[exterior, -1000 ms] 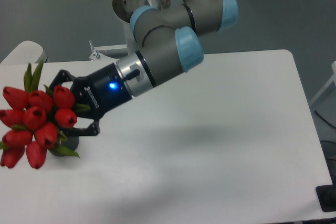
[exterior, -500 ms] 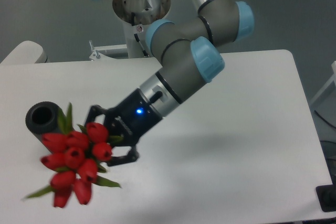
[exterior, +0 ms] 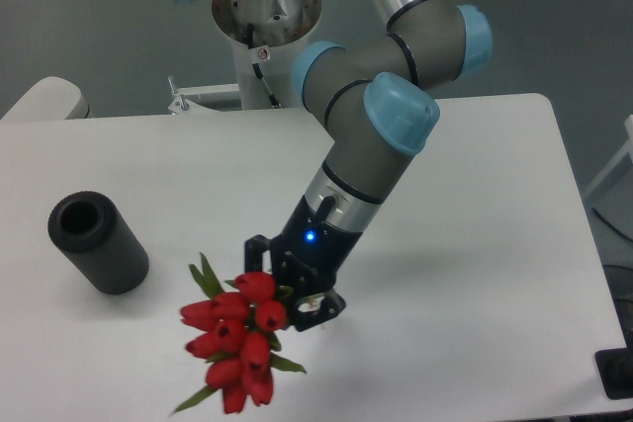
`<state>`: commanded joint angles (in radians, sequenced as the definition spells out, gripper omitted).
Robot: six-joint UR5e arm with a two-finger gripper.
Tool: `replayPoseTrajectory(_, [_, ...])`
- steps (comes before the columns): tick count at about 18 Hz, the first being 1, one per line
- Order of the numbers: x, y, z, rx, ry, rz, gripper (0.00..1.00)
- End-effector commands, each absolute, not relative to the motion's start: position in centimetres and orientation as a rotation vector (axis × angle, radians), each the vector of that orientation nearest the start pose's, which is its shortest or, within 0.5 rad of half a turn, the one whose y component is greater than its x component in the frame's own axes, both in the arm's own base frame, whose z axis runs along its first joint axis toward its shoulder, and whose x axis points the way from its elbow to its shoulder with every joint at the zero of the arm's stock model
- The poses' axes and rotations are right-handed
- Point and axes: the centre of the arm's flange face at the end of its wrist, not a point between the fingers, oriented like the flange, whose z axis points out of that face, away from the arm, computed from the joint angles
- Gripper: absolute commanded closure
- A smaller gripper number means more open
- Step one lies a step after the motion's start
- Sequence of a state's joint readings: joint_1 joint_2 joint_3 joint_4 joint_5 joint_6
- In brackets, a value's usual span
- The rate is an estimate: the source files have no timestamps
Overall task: Pick up the flowers from the vase
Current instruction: 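Carry the held tulips away from the vase over the table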
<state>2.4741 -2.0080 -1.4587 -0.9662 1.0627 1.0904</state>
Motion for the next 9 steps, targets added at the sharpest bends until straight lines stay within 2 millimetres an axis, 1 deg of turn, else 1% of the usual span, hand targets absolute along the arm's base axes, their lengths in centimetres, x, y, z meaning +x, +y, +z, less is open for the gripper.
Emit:
replayPoseTrajectory(1, [-42.2, 55.0, 35.9, -2.580, 0.367, -0.045, 0.85])
replayPoseTrajectory(4, [-42.6, 54.1, 34.5, -2.660, 0.484, -0.016, 0.85])
replayPoseTrajectory(7, [-43.9, 53.5, 32.0, -2.787, 0.529, 0.032, 0.86])
replayPoseTrajectory(9, [-44.6, 53.8, 30.3, -2.857, 0.575, 0.041, 0.86])
